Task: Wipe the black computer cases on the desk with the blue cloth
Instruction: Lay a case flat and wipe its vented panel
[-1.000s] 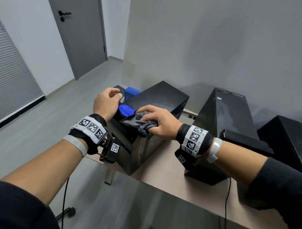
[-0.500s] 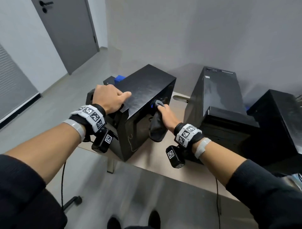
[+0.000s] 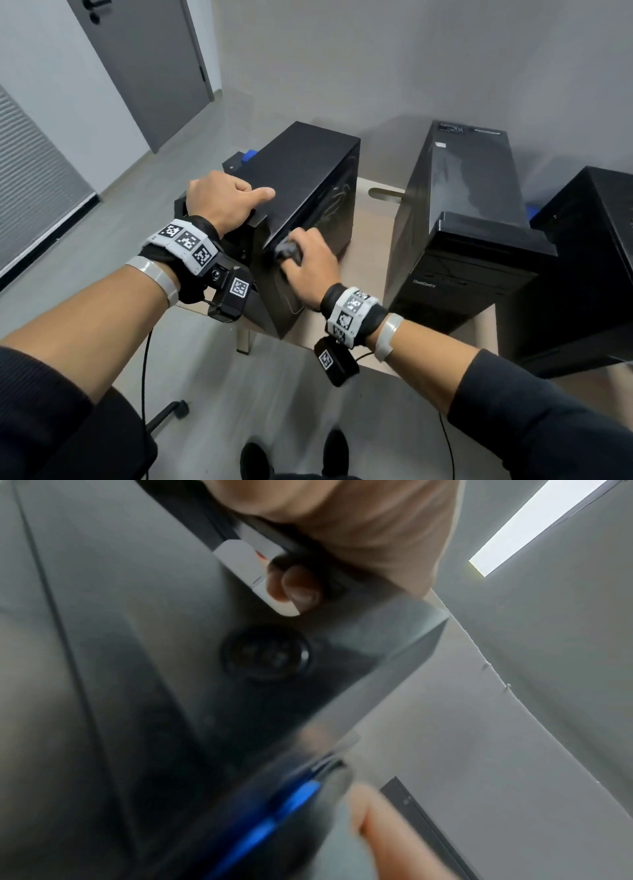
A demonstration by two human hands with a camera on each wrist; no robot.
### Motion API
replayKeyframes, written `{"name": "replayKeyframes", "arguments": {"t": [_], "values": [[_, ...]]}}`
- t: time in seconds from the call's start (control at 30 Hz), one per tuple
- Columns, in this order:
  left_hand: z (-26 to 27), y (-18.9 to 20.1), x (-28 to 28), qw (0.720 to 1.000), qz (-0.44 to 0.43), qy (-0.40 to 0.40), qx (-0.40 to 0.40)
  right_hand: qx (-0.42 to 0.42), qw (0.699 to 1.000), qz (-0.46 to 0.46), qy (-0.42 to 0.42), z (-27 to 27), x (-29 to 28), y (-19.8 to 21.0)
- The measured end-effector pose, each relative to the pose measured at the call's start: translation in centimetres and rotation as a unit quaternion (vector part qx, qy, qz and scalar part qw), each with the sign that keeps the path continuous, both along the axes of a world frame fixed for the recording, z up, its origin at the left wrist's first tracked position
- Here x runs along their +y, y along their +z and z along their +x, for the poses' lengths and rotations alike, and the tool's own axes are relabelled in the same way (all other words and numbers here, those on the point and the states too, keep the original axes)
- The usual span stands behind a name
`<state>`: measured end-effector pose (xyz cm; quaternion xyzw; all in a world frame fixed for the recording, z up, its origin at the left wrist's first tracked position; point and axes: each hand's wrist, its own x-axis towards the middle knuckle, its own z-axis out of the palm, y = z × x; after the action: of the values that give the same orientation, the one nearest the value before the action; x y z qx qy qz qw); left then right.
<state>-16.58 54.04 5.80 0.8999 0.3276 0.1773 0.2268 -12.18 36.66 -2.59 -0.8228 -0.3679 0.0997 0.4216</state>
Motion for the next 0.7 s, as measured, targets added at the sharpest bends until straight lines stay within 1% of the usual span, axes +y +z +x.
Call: {"name": "replayKeyframes", "arguments": {"t": [0.1,0.17,0.27,0.33,0.4,0.43,0.53,0.57,0.63,0.7], "values": [[0.0,0.3,0.6,1.000,0.002,0.003,0.002,-0.010,0.995,-0.063,0.072,-2.3,0.1,-1.5],[-0.3,0.3,1.2,1.000,0.013,-0.008,0.009,0.001,0.993,-0.081,0.085,-2.4,0.6,-1.7],[-0.5,-0.1,1.6,0.999,0.033,-0.032,0.011,-0.021,0.999,-0.006,0.024,-0.8,1.5,0.0],[-0.6,-0.3,1.5,0.999,0.042,-0.032,0.007,-0.033,0.998,0.043,-0.007,0.3,1.8,1.0],[-0.6,-0.3,1.3,0.998,0.048,-0.034,0.003,-0.014,0.997,0.068,-0.021,0.4,1.7,0.9],[-0.6,-0.3,1.3,0.998,0.050,-0.035,0.004,-0.004,0.998,0.059,-0.027,0.3,1.6,0.3],[-0.6,-0.2,0.8,0.998,0.049,-0.043,0.002,0.019,0.999,-0.028,-0.036,-0.3,1.0,-1.8],[-0.5,-0.1,0.6,0.998,0.045,-0.045,0.002,0.026,0.998,-0.043,-0.038,-0.2,0.7,-2.0],[-0.3,0.4,0.2,0.998,0.031,-0.048,0.004,0.027,0.998,-0.043,-0.044,0.2,0.2,-2.1],[0.1,1.3,-0.1,0.999,0.006,-0.052,-0.006,0.024,0.999,-0.018,-0.043,0.8,-0.5,-1.3]]}}
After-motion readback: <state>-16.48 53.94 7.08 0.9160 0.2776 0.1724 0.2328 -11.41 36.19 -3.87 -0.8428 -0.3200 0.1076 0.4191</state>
